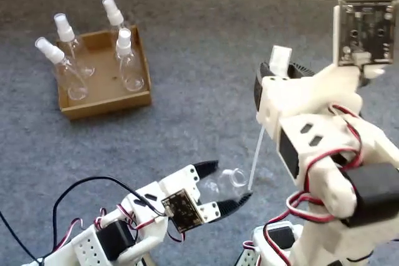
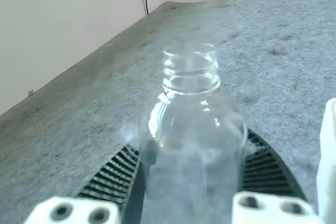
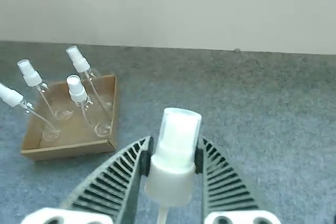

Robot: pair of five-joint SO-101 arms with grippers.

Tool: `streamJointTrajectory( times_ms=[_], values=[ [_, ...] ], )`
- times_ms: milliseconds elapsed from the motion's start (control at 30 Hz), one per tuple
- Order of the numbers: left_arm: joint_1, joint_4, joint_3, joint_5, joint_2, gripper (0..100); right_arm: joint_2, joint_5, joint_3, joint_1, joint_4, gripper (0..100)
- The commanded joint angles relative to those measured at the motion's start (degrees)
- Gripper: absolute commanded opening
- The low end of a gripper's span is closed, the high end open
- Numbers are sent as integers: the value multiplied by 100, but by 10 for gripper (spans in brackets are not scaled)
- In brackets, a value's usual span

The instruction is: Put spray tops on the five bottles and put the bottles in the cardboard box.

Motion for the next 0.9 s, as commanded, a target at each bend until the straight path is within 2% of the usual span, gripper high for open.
streamJointTrajectory(
  times_ms=[0, 100, 267, 600, 733, 867],
  values=[
    [189, -97, 110, 70, -57, 98, -576, -35, 409, -4, -277, 81],
    [189, 123, 110, 308, -66, 98, -1165, -70, 523, -4, -259, 81],
    [189, 158, 110, 1495, -66, 98, -1974, -70, 1464, -4, -558, 81],
    [189, 158, 110, 1538, -66, 98, -3169, -62, 4523, -4, -3222, 81],
    [189, 167, 119, 1538, -57, 98, -3433, -70, 5218, -4, -3662, 81],
    [189, 167, 119, 1538, -57, 98, -3486, -53, 4936, -4, -3732, 81]
  ],
)
